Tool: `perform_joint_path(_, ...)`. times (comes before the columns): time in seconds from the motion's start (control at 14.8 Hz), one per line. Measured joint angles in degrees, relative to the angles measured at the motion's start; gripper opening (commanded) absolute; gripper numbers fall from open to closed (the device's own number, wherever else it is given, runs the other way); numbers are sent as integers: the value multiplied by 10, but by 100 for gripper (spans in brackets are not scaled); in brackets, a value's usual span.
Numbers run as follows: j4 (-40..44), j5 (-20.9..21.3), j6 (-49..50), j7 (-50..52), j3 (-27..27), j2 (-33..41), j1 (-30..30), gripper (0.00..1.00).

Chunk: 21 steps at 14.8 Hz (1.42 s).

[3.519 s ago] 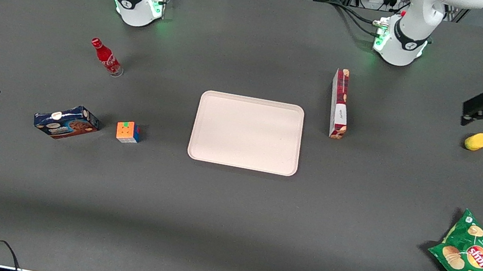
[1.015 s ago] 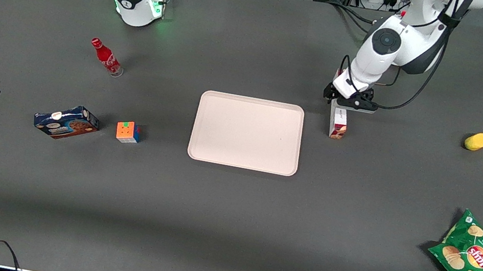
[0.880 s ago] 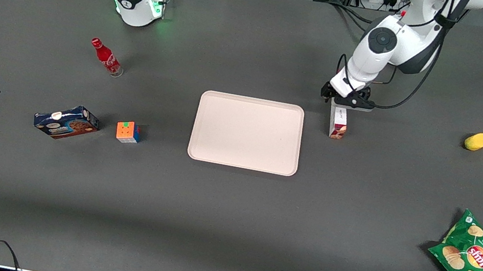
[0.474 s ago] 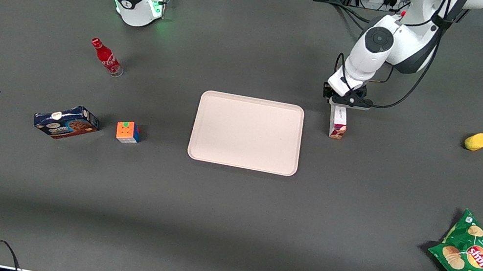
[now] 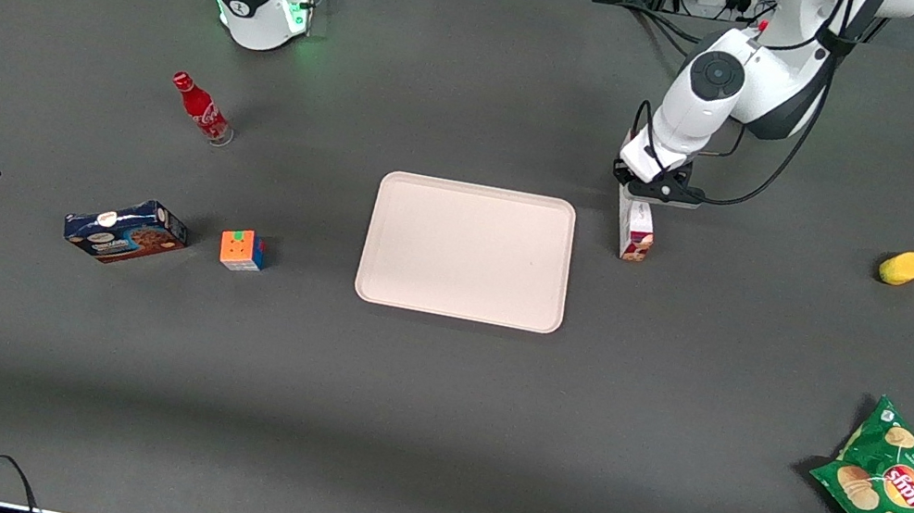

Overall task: Place red cookie box on tray
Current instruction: 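Lift the cookie box and carry it over the white tray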

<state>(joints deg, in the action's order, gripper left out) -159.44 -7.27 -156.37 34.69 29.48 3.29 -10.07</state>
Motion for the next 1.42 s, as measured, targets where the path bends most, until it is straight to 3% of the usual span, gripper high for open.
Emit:
perform_joint_path(0.27, 16, 0, 6, 0, -3, 8, 8, 0)
perform_joint_path(0.41, 52, 0, 64, -3, -6, 22, 16, 0)
perform_joint_path(0.95, 387, 0, 442, -51, -63, 54, 26, 0)
perform_joint_path(1.15, 475, 4, 479, -53, -58, 26, 26, 0)
perform_joint_path(1.42, 500, 60, 452, -19, -1, -42, 20, 0)
